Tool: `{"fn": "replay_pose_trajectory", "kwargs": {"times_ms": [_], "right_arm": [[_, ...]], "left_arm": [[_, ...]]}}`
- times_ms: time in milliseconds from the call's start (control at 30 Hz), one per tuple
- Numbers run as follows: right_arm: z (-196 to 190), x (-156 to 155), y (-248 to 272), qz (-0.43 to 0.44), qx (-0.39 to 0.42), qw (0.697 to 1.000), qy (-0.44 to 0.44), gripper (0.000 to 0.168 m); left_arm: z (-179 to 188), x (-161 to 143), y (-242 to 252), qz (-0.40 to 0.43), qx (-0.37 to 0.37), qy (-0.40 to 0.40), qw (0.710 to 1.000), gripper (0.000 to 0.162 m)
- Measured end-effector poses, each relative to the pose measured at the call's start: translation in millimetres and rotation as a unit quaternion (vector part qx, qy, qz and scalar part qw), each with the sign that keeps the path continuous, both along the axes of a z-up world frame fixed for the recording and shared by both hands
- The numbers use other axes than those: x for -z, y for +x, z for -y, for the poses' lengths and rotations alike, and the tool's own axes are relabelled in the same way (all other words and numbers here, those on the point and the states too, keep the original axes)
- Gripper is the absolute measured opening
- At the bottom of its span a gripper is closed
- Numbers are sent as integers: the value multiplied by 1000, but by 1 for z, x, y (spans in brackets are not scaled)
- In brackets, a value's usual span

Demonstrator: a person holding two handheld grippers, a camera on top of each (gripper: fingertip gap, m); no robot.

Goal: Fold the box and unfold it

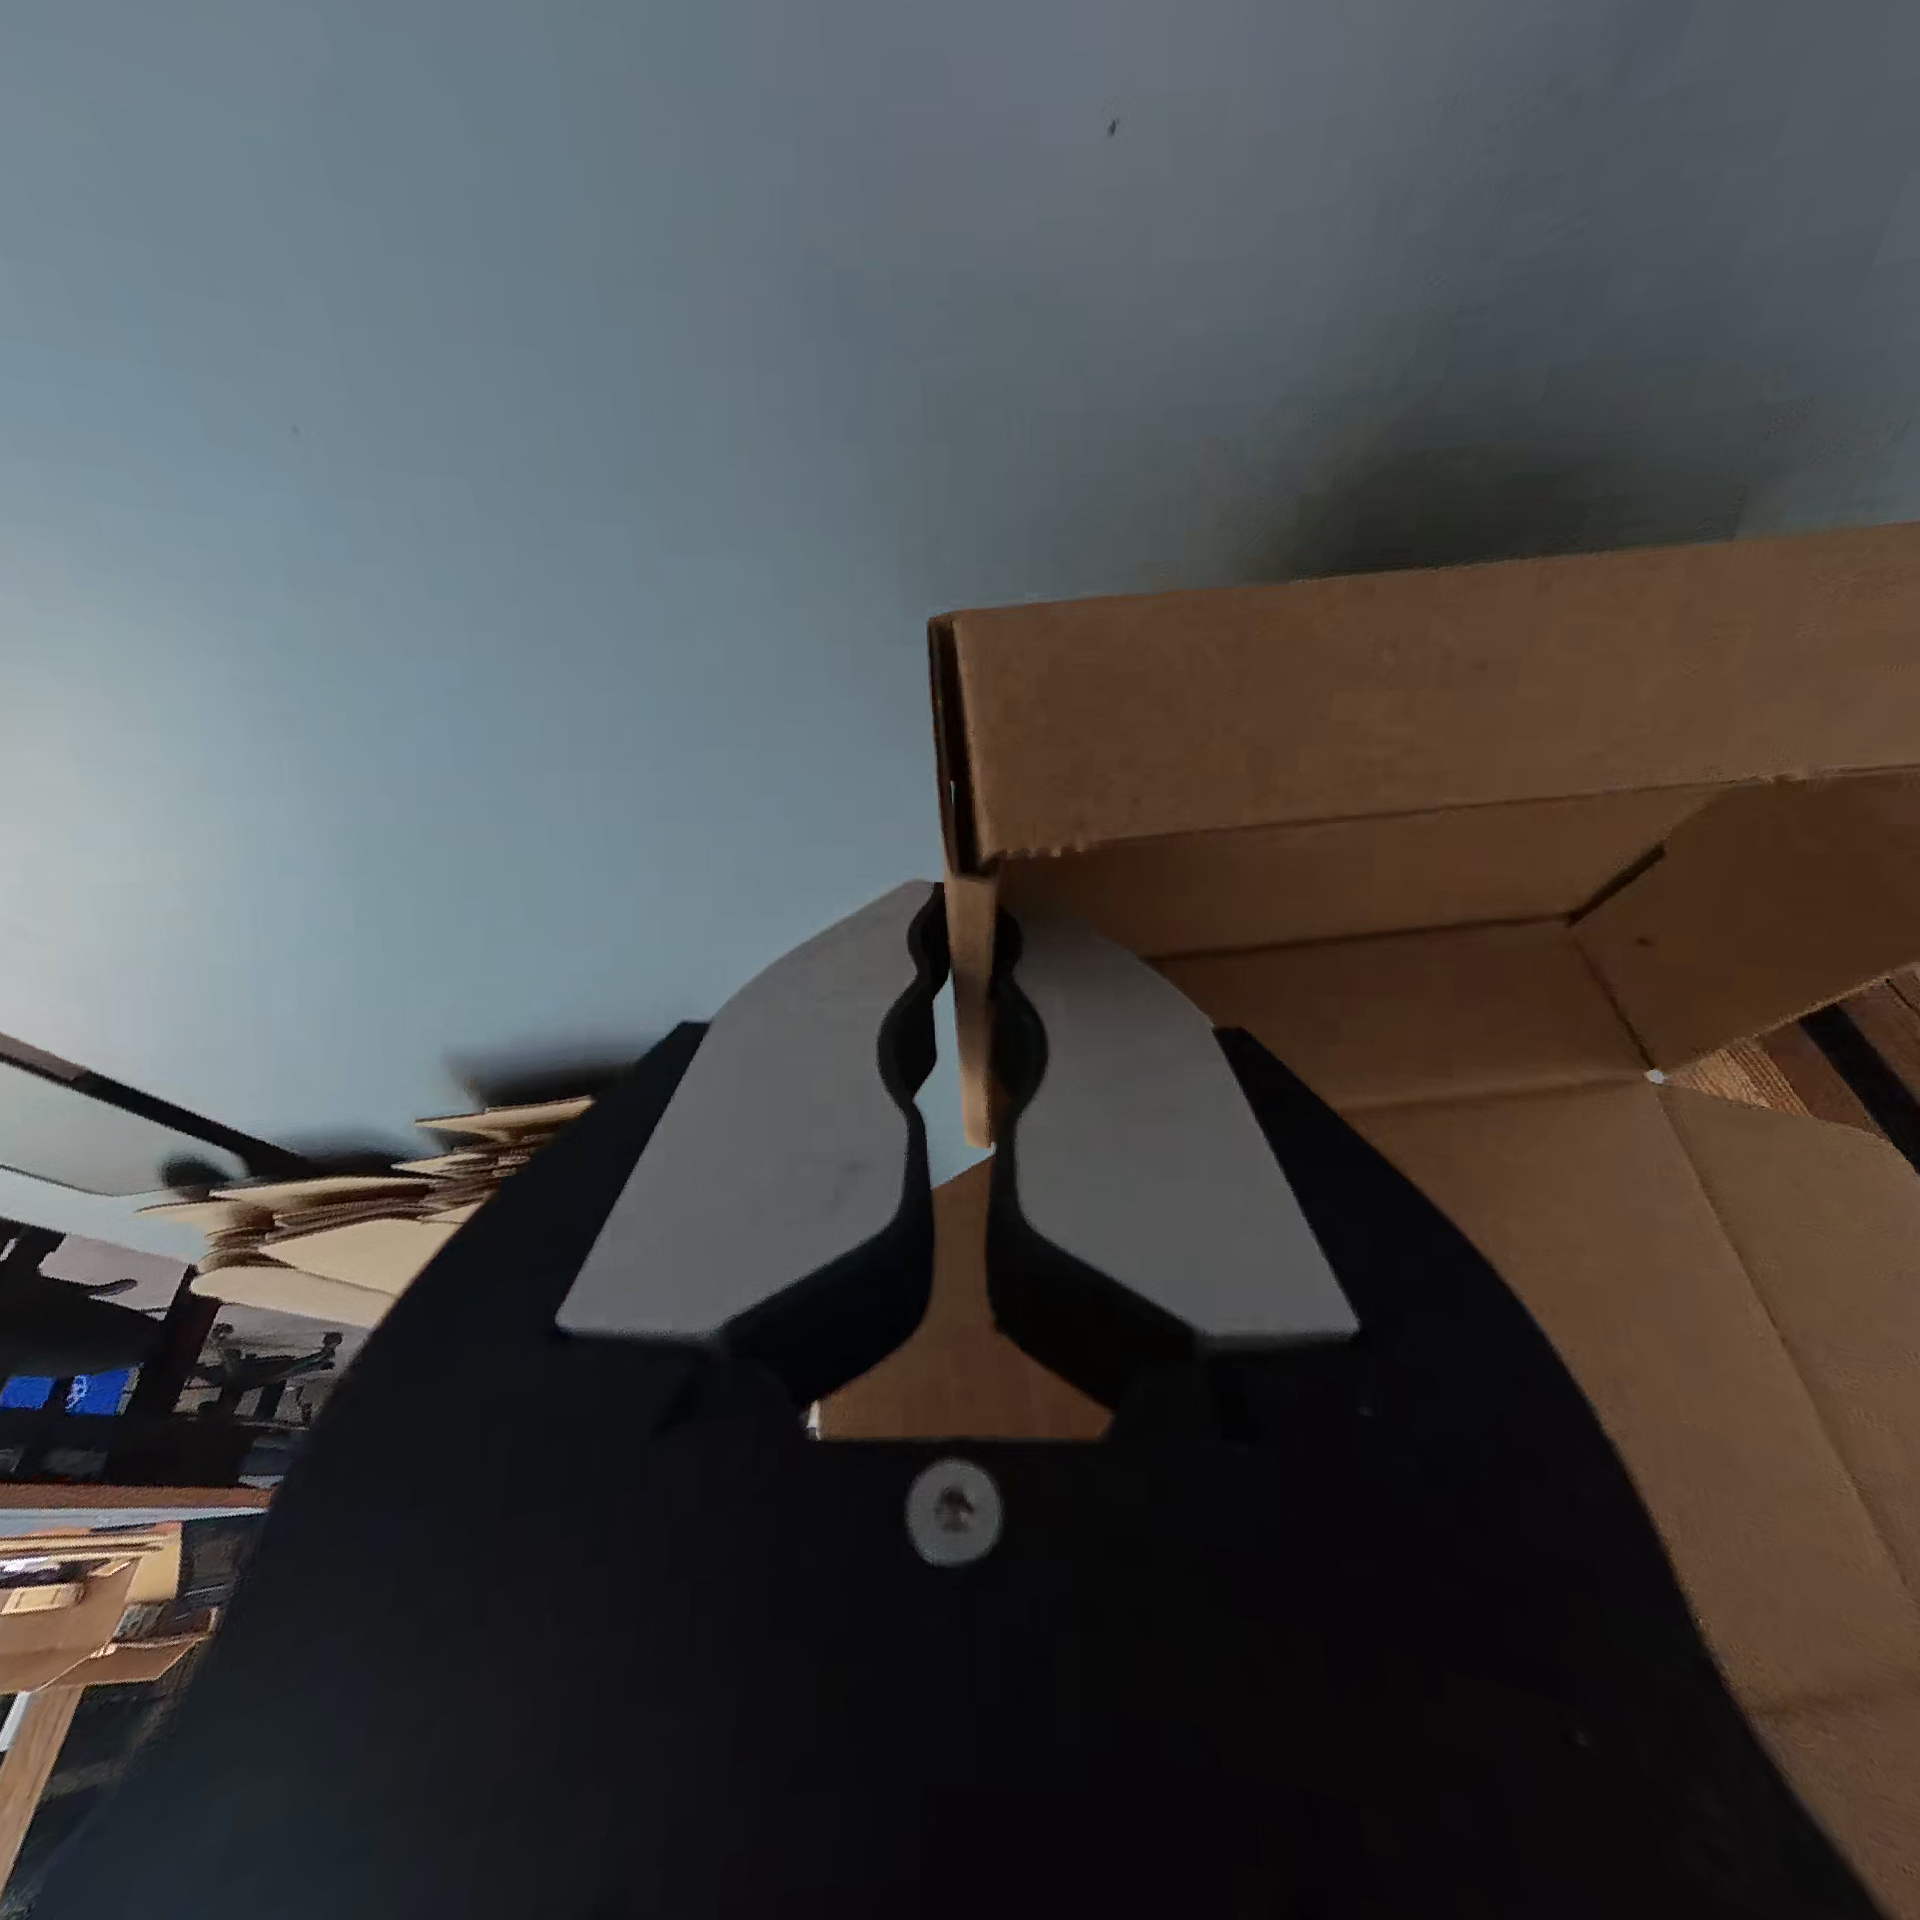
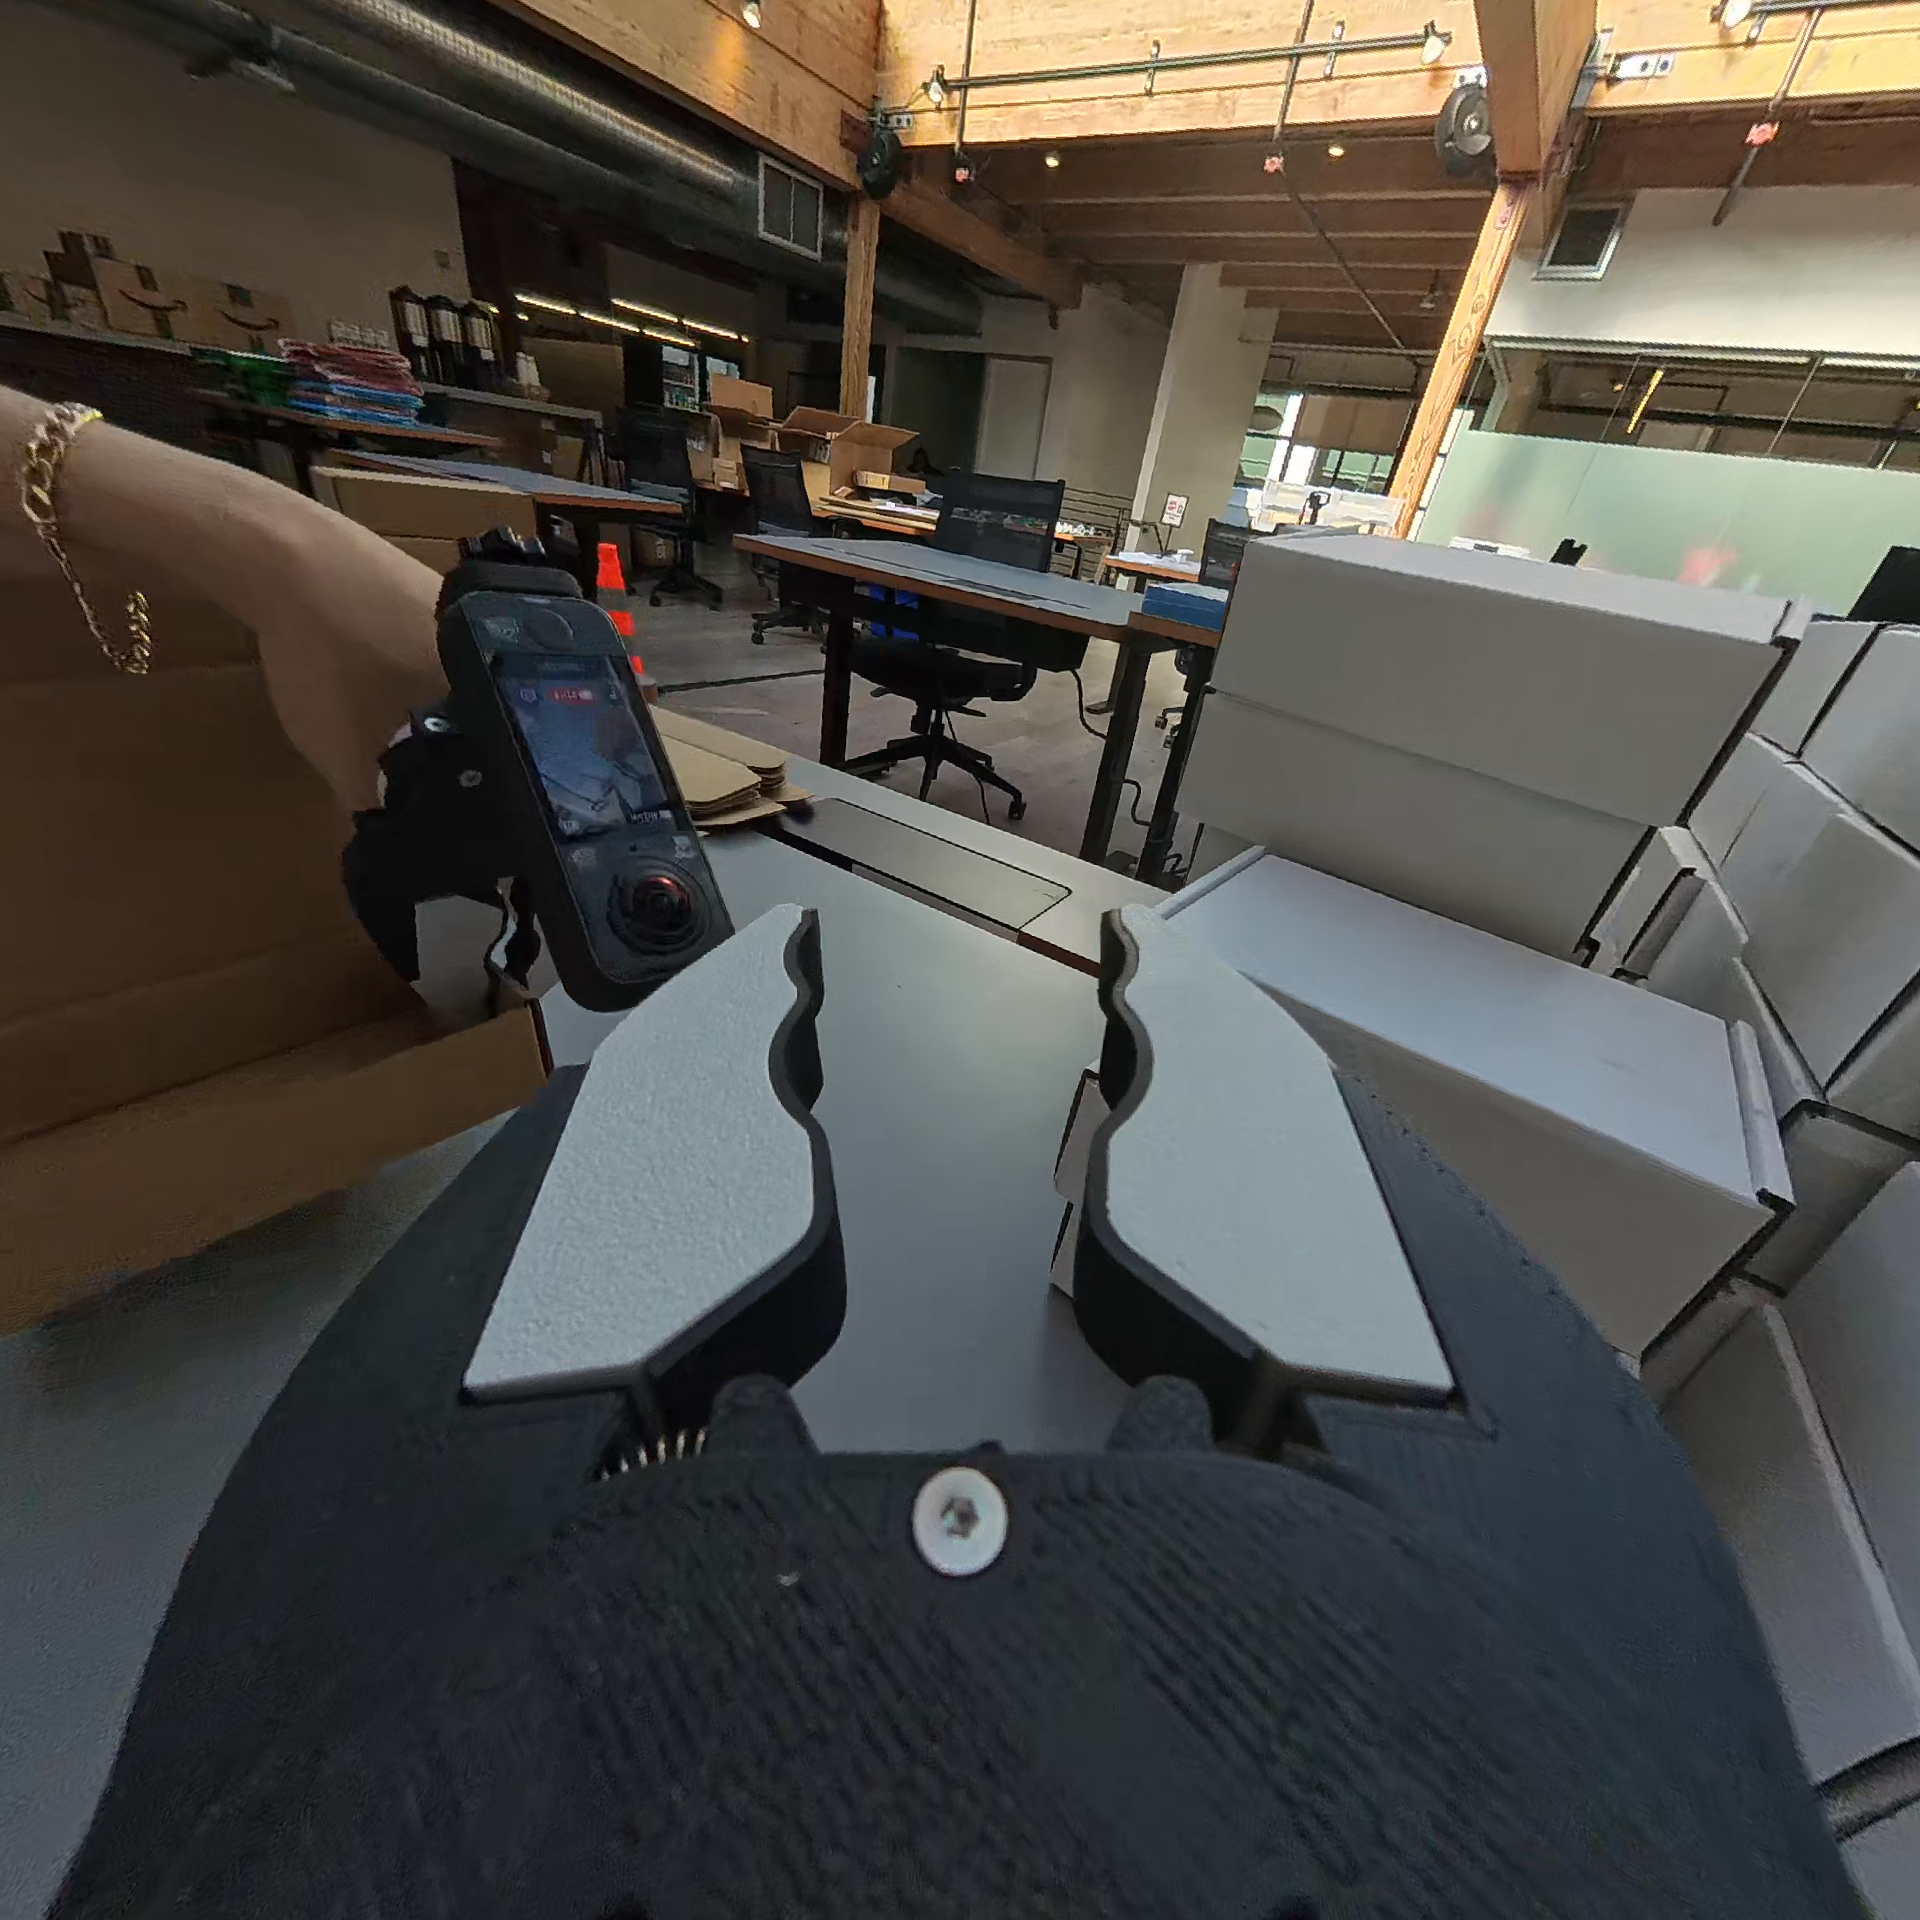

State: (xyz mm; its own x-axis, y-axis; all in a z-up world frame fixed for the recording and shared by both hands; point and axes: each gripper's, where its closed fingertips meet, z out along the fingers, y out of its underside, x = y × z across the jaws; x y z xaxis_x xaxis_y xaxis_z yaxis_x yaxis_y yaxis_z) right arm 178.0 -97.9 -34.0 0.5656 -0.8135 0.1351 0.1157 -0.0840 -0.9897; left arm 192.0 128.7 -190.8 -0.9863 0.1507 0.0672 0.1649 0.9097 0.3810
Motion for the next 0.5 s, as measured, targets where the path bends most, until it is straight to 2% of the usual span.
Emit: {"fn": "replay_pose_trajectory", "kwargs": {"times_ms": [267, 433, 500], "right_arm": [[-2, 22, 5, -29, -3, 998, -58, 50], [-14, 33, 4, -36, -13, 995, -96, 51], [-16, 34, 4, -39, -16, 994, -98, 52]], "left_arm": [[0, 39, -5, -10, 7, 67, 998, 5], [1, 43, -6, 19, 12, 81, 996, 5], [2, 41, -9, 28, 3, 81, 996, 11]]}}
